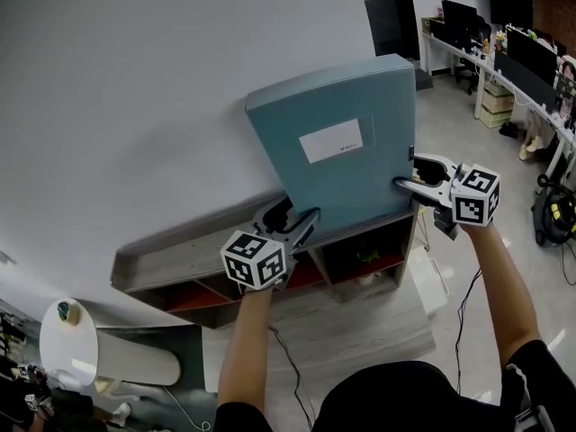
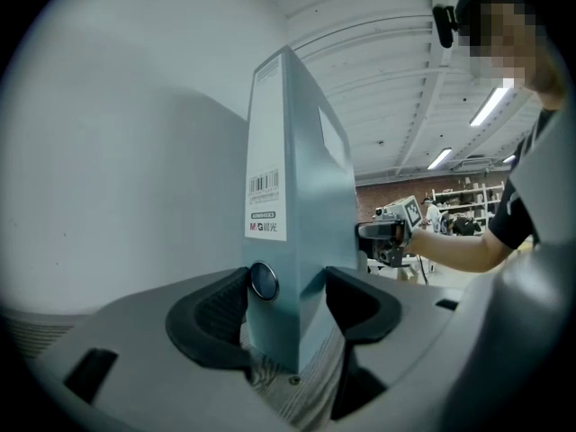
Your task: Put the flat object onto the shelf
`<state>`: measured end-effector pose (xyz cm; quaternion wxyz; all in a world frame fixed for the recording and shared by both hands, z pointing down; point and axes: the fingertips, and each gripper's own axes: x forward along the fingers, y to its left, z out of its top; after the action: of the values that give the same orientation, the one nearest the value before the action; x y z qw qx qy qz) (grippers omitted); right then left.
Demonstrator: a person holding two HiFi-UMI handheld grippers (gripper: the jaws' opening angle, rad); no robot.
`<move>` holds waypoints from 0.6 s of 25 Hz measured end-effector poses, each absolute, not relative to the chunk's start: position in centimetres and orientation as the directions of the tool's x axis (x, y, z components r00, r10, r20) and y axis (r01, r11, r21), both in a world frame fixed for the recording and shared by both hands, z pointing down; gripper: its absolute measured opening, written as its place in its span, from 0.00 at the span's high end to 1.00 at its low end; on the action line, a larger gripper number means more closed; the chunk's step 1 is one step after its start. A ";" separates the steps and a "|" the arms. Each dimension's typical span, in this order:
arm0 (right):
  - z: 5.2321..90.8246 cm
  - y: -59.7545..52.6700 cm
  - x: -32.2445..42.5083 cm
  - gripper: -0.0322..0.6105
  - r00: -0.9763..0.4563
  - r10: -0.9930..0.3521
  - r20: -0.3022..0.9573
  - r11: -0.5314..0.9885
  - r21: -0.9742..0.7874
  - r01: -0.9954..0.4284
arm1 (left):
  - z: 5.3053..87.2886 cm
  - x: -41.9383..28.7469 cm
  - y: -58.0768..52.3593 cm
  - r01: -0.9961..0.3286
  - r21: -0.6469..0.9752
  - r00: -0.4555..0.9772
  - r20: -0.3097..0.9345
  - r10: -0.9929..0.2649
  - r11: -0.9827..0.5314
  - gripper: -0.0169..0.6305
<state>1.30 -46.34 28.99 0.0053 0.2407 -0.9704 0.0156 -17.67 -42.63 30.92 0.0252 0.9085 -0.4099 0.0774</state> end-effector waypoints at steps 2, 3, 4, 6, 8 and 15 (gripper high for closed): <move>28.8 -46.4 1.1 0.54 -0.877 -0.480 0.019 0.877 0.038 -0.479 | 30.9 -17.7 -42.8 -0.747 -0.022 0.653 0.164 -0.740 -0.664 0.56; 28.8 -46.4 1.0 0.54 -0.872 -0.488 0.022 0.871 0.072 -0.486 | 30.9 -17.7 -42.9 -0.746 -0.024 0.653 0.166 -0.739 -0.665 0.56; 28.8 -46.5 1.0 0.54 -0.868 -0.495 0.025 0.866 0.096 -0.491 | 30.9 -17.8 -43.0 -0.747 -0.027 0.652 0.167 -0.739 -0.665 0.56; 28.8 -46.8 0.8 0.54 -0.865 -0.500 0.031 0.862 0.113 -0.494 | 31.0 -17.8 -43.3 -0.750 -0.028 0.648 0.169 -0.743 -0.661 0.56; 28.9 -47.1 0.7 0.54 -0.865 -0.501 0.037 0.861 0.123 -0.493 | 31.0 -17.9 -43.6 -0.755 -0.032 0.641 0.175 -0.747 -0.655 0.56; 29.3 -48.4 0.2 0.53 -0.866 -0.498 0.040 0.858 0.166 -0.486 | 31.8 -17.9 -44.1 -0.758 -0.141 0.605 0.214 -0.767 -0.637 0.56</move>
<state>0.19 -48.41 29.27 0.0406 0.2555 -0.9630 -0.0753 -17.90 -44.14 31.84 -0.0177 0.8957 -0.4255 0.1280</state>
